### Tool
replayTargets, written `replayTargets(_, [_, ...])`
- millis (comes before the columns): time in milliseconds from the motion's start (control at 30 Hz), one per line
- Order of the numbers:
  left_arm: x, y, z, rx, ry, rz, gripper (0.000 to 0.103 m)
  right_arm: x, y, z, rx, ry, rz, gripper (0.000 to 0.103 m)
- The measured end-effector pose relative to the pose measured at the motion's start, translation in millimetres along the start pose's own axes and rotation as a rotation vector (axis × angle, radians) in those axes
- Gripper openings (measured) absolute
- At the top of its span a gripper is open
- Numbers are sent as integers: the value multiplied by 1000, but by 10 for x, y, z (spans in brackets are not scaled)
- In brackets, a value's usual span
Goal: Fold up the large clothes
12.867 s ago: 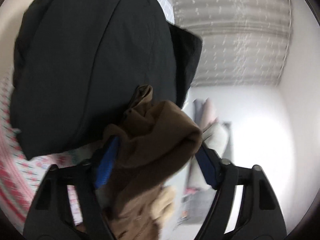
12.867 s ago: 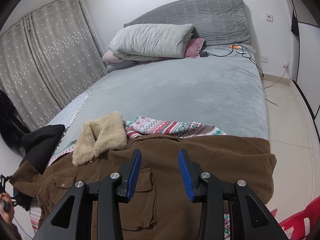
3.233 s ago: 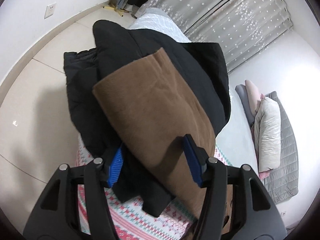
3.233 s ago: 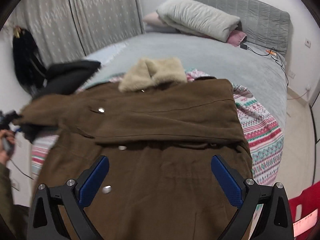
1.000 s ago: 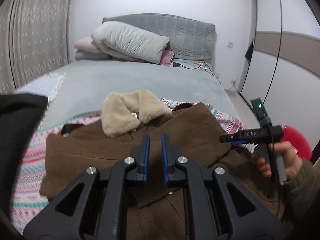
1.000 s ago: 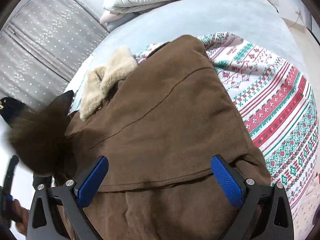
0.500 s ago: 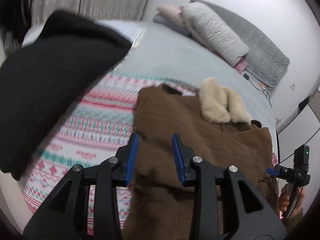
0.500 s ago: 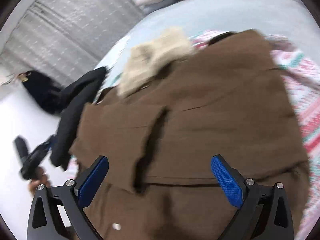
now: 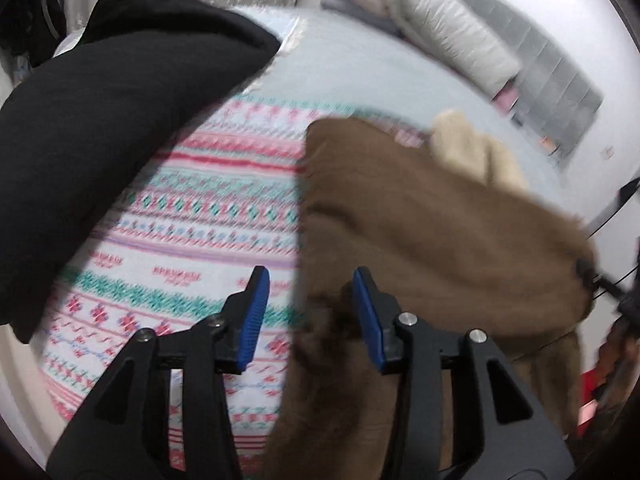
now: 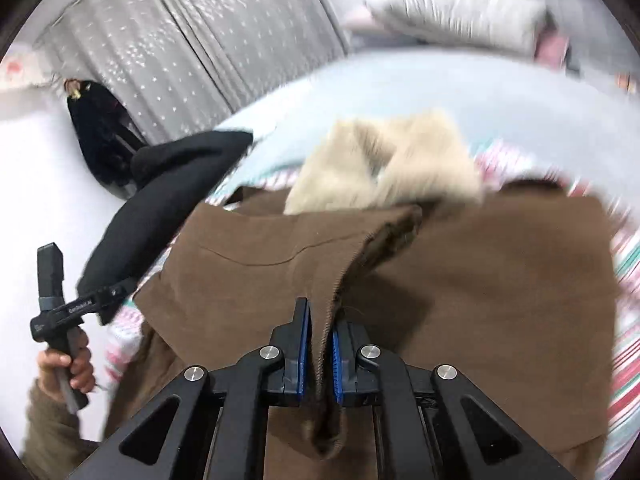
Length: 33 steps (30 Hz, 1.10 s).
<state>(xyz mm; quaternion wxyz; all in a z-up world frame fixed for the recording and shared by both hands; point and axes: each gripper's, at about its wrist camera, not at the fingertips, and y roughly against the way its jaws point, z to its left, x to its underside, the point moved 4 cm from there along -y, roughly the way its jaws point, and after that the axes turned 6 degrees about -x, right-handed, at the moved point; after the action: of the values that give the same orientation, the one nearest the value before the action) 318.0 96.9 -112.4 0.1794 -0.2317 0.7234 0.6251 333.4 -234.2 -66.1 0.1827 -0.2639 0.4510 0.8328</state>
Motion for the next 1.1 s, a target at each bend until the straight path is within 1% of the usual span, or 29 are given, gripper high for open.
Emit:
replayTargets(67, [32,-21,-8,25,-2,16,45,26,-13,-93,29,1,30,9])
replayTargets(167, [48,83,-50,44,-31,2,45,126,-177,-255,75,-28,83,9])
replayTargets(267, [68,155,-132,40,-100,-20,47,175,-222,-398,59,-64,86,9])
replayTargets(333, [106,127,-224,7,-164,-31,51,208,-230,-446,51,-72,81,9])
replayTargets(367, [153,90,-312,-25,-216,-31,53,188,-255,-429,49,-72,77,9])
replayTargets(433, [235,-3,-469,-57,-306,-13,61,163,-239,-413,41,-72,61,9])
replayTargets(467, [274,-84,-518,-73,-340,6,61,154,-214,-411,43,-74,49,9])
replayTargets(533, [276,-234,-480,-130,-326,44,61,134,-172,-437,46,-82,26,9])
replayTargets(567, [253,-317,-403,-141,-286,66,61,115,-176,-447,44,-87,22,9])
replayTargets(600, [233,-359,-341,-128,-247,78,55,110,-180,-459,49,-88,25,9])
replayTargets(633, [212,-392,-286,-98,-209,88,37,123,-200,-476,62,-88,35,9])
replayTargets(667, [197,-418,-251,-58,-183,102,29,153,-241,-501,73,-92,50,9])
replayTargets(700, [190,-428,-241,-41,-170,108,26,183,-291,-524,85,-92,63,9])
replayTargets(733, [189,-420,-237,-43,-168,101,23,199,-329,-541,98,-88,70,9])
replayTargets(800, [202,-413,-254,-51,-183,97,19,236,-395,-588,118,-83,76,9])
replayTargets(833, [200,-418,-246,-50,-176,98,19,248,-424,-602,130,-79,77,9])
replayTargets(900, [195,-424,-184,-30,-139,112,20,282,-493,-620,158,-64,88,9])
replayTargets(967, [181,-393,-130,5,-102,124,20,292,-488,-633,156,-77,90,9])
replayTargets(1033, [183,-305,-170,-4,-129,111,21,244,-372,-619,132,-86,66,10])
replayTargets(1100, [157,-132,-242,-49,-188,69,24,184,-190,-602,123,-73,46,11])
